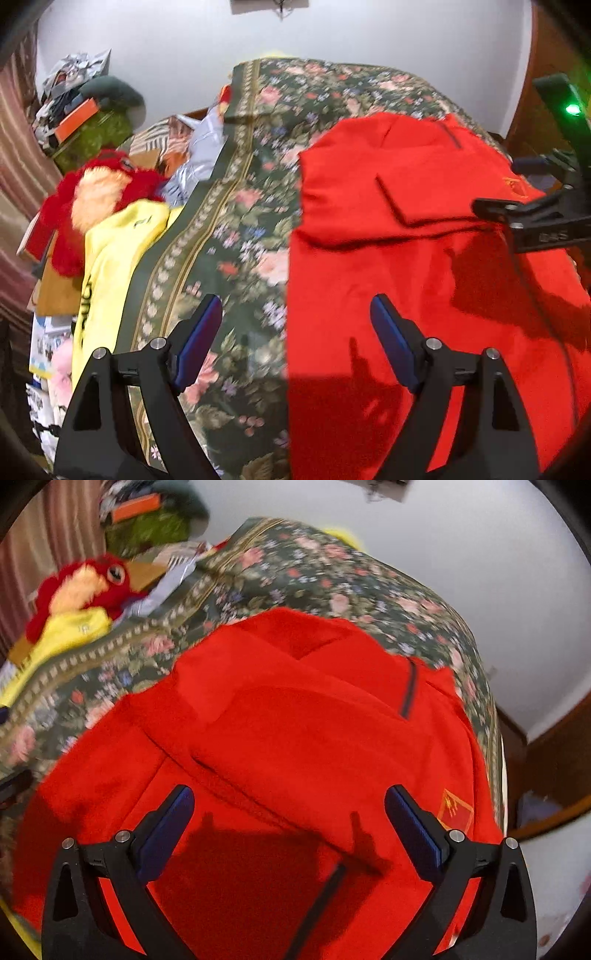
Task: Fold large clothes
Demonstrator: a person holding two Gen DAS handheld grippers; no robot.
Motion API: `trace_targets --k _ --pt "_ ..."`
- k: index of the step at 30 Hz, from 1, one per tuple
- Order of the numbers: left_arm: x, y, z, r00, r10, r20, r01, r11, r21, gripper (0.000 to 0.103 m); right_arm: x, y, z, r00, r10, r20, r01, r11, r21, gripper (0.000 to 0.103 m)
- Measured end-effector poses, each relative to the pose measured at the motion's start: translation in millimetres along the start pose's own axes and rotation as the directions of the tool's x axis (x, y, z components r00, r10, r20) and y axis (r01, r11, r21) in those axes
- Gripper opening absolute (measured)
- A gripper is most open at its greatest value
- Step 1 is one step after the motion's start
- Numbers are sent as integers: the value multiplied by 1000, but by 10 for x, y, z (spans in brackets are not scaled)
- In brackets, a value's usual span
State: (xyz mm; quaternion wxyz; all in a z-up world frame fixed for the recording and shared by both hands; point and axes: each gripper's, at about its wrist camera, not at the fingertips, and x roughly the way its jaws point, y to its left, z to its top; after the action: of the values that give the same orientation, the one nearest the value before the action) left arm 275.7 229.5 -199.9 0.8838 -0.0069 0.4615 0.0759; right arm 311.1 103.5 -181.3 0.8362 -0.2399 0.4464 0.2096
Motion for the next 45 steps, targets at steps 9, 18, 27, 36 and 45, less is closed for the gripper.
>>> trace_targets --k 9,18,27,36,45 --pt "147 73 -163 1000 -23 -13 23 1000 -18 82 502 236 9 995 -11 -102 0 995 -100 82" --pt "250 65 -169 998 -48 -37 46 998 -50 82 476 213 191 994 111 -9 -111 994 7 8" --pt "397 -119 142 999 -10 -36 11 999 39 82 -92 -327 248 968 172 182 -207 960 191 7" --pt "555 -323 441 995 -75 -64 73 997 -40 82 -882 -1313 -47 927 36 373 -197 894 404 7" --pt "420 -585 350 996 -49 -80 50 999 11 82 -855 -1870 -792 956 -6 294 -174 796 580 7"
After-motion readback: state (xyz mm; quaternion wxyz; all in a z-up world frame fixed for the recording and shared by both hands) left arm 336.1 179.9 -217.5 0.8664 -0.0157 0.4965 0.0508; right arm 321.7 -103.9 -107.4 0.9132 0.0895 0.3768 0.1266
